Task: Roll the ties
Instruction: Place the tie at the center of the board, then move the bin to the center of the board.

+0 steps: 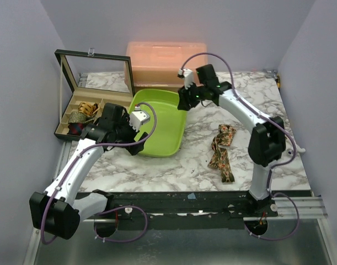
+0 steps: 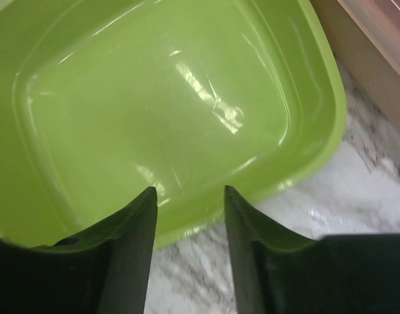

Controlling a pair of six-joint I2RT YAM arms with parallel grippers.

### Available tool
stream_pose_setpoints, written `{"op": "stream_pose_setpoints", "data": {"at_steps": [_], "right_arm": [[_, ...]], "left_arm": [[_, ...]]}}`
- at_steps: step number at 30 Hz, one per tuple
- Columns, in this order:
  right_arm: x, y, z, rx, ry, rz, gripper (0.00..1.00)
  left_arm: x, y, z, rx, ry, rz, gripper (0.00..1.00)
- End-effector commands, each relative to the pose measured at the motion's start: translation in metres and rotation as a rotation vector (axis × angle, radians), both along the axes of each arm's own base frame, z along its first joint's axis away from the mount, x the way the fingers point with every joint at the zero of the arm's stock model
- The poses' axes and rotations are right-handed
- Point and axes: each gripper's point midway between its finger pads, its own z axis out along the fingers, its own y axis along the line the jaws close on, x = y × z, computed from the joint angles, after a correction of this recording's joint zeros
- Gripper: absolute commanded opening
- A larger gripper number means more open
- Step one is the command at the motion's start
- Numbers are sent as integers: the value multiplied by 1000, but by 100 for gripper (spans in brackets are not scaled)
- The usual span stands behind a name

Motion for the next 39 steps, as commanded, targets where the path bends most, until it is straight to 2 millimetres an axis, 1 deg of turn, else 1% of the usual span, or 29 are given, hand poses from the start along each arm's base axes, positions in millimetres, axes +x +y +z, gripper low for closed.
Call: {"op": "stream_pose_setpoints", "data": {"at_steps": [1, 3, 4, 5, 7, 8, 9, 10, 12, 13, 14, 15, 16, 18, 21, 22, 23, 24, 25, 26, 27, 28, 29, 30, 32, 34, 36, 38, 39], "right_arm": [[48, 36, -20, -119, -191, -35, 39], [59, 45, -36, -164, -226, -30, 33], [65, 47, -44, -188, -242, -34, 30], [73, 45, -54, -223, -260, -50, 25], [85, 37, -74, -300, -281, -72, 19], [89, 31, -80, -337, -291, -83, 15], [90, 25, -89, -382, -293, -81, 12], [91, 13, -95, -441, -301, -96, 8], [81, -3, -105, -507, -293, -87, 4], [71, -12, -111, -539, -282, -70, 2], [63, -21, -112, -566, -279, -63, 2], [52, -31, -116, -591, -261, -55, 1], [41, -38, -117, -607, -242, -46, 1], [12, -54, -124, -635, -179, -24, 1], [-26, -68, -126, -638, -64, -16, 1], [-37, -67, -124, -616, -20, -14, 1], [-47, -67, -120, -592, 22, -20, 1], [-54, -60, -115, -548, 54, -23, 1], [-62, -52, -108, -489, 95, -15, 4], [-67, -42, -98, -433, 119, 2, 5], [-73, -30, -85, -359, 149, 20, 7], [-77, -21, -74, -296, 178, 37, 8], [-80, -14, -60, -227, 205, 43, 8], [-79, -11, -50, -181, 224, 37, 8], [-71, -16, -36, -120, 246, -8, 8], [-56, -34, -30, -100, 237, -62, 9], [-40, -50, -30, -111, 200, -115, 9], [-28, -58, -29, -122, 168, -137, 9], [-23, -57, -29, -127, 151, -138, 9]], "left_arm": [[-1, 20, -32, 117, 27, 26, 87], [2, 23, -40, 140, 38, 34, 81], [3, 24, -42, 146, 41, 38, 79], [4, 25, -44, 151, 42, 41, 76], [8, 26, -48, 159, 45, 61, 69], [10, 27, -49, 161, 49, 68, 67], [12, 28, -49, 164, 50, 74, 65], [14, 29, -50, 169, 53, 79, 63], [17, 31, -50, 175, 59, 93, 60], [19, 34, -50, 173, 61, 104, 60], [22, 36, -48, 168, 61, 118, 60], [24, 39, -48, 165, 62, 128, 60], [26, 42, -48, 165, 62, 140, 60], [32, 48, -50, 172, 64, 165, 60], [40, 55, -56, 187, 75, 192, 60], [43, 54, -54, 185, 76, 193, 60], [45, 49, -48, 162, 77, 181, 59], [42, 38, -39, 114, 80, 138, 59], [35, 21, -24, 38, 75, 64, 61], [27, 5, -9, -18, 51, -15, 63], [15, -15, 3, -65, 26, -115, 64], [4, -30, 14, -83, -9, -200, 65], [-9, -46, 20, -89, -30, -281, 66], [-21, -59, 22, -89, -30, -344, 66], [-45, -86, 20, -90, 5, -447, 66], [-61, -108, 11, -92, 62, -505, 65], [-69, -131, -2, -77, 95, -531, 64], [-75, -154, -13, -67, 122, -560, 63], [-75, -164, -19, -53, 126, -562, 63]]}}
